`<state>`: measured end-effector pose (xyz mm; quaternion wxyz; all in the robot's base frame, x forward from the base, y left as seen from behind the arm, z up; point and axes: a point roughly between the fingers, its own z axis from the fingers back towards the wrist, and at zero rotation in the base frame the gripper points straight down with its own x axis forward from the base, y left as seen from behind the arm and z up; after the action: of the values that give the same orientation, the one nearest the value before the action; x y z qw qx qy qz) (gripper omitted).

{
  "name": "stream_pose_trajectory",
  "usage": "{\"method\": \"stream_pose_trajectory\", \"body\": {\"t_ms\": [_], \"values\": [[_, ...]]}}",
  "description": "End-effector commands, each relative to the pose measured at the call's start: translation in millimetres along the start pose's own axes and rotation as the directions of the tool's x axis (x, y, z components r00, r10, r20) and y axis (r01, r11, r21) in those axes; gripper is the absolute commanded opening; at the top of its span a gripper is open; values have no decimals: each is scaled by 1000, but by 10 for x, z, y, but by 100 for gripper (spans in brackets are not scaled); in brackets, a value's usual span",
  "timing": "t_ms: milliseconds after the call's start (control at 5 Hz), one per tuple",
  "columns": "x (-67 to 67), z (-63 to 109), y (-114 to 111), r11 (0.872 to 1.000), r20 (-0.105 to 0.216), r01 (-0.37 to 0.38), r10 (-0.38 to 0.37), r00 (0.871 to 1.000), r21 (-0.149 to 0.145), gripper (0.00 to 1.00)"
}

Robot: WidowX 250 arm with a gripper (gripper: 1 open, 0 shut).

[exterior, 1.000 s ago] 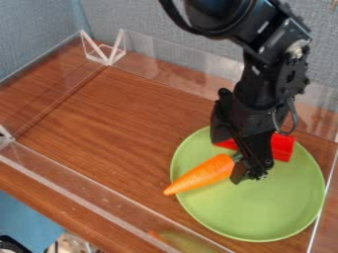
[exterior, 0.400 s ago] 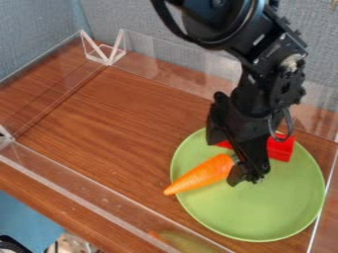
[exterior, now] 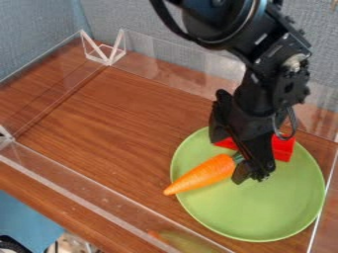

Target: Put the carrot on the left side

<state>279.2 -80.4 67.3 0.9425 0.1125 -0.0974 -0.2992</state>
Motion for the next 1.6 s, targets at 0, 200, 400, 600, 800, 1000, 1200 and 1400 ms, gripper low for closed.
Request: {"method": "stream_pose_trajectory", "body": {"t_ms": [0, 200, 400, 600, 800, 1000, 1200, 1400], "values": [[59, 139, 52, 1000, 78, -25, 24, 997, 11, 100], [55, 162, 65, 999, 88, -37, 36, 995, 10, 100], [51, 213, 75, 999, 96, -44, 43, 994, 11, 100], [30, 85, 52, 999, 107, -49, 50, 993, -9, 100], [13, -28, 36, 998, 116, -56, 58, 991, -25, 100], [-2, -134, 21, 997, 126, -61, 66, 990, -39, 0], [-14, -138, 40, 997, 117, -63, 68, 991, -42, 0], [-43, -46, 92, 997, 75, -61, 64, 995, -41, 0]]}}
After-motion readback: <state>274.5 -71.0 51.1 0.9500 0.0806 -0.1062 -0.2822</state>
